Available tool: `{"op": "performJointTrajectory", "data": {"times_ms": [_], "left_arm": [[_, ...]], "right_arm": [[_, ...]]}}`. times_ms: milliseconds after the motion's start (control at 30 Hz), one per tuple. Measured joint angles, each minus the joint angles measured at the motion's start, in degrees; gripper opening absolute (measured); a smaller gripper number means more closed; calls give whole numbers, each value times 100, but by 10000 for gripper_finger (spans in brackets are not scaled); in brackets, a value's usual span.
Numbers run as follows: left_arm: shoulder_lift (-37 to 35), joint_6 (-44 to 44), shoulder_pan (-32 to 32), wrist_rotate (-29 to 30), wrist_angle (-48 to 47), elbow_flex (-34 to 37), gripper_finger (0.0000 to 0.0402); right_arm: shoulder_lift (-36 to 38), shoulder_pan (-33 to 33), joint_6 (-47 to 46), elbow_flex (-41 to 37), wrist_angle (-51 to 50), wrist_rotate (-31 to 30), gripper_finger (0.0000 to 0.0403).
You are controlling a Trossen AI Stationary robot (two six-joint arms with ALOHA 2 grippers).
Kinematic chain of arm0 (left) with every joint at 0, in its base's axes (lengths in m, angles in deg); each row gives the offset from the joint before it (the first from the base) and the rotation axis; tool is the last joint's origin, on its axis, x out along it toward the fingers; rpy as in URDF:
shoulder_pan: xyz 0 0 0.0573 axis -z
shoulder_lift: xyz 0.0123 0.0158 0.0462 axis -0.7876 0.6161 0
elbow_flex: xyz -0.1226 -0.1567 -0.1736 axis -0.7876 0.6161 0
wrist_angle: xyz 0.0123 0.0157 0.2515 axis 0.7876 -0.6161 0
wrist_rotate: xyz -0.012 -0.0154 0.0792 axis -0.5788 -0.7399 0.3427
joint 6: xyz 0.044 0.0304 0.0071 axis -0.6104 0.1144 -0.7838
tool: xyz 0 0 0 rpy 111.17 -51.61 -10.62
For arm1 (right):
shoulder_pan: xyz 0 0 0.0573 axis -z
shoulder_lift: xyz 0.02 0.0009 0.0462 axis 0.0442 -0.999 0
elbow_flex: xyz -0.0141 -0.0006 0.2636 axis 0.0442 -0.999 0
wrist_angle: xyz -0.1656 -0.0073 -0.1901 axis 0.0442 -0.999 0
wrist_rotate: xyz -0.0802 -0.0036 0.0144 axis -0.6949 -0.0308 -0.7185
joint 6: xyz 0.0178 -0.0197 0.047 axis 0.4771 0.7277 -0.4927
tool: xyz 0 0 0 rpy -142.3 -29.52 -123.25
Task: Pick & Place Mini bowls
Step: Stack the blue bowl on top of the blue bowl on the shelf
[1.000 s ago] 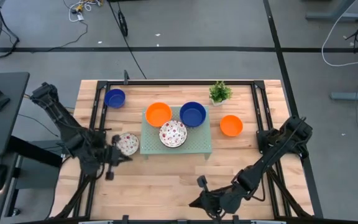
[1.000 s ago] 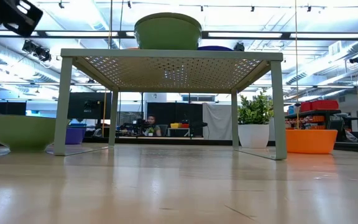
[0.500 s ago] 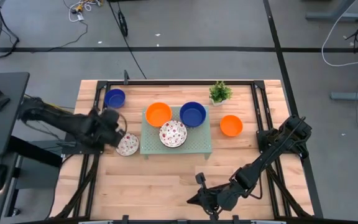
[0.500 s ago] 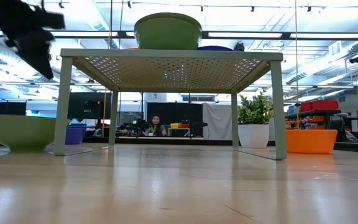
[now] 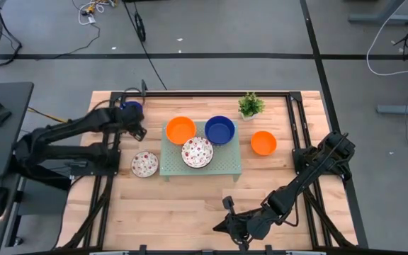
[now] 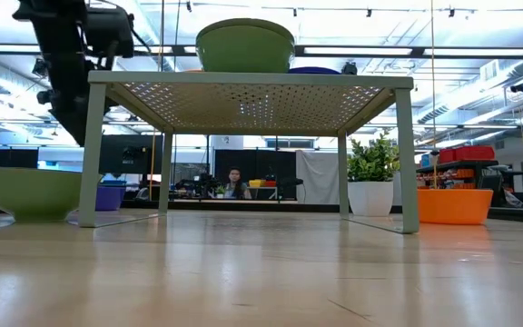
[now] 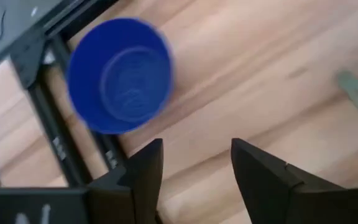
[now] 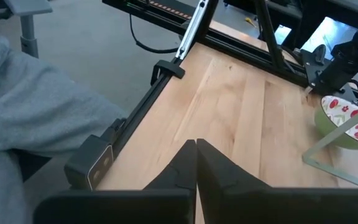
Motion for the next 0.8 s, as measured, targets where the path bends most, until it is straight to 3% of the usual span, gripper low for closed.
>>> {"op": "performJointTrajectory", "data": {"times_ms": [167,333,533,800], "left_arm": [[0,-127,-800,-84,132,0,193],[163,-585,-1252,-459,964,0,183],[977,-922,-1683,-805,1492,0,177],[1897,-1049,-1948,-830,1803,0,177]], "right_arm": [[0,0,2,0,-30,0,7],[0,0,2,0,-32,0,7],[0,0,2,0,-32,0,7],[0,0,4,0,-67,0,7]]}}
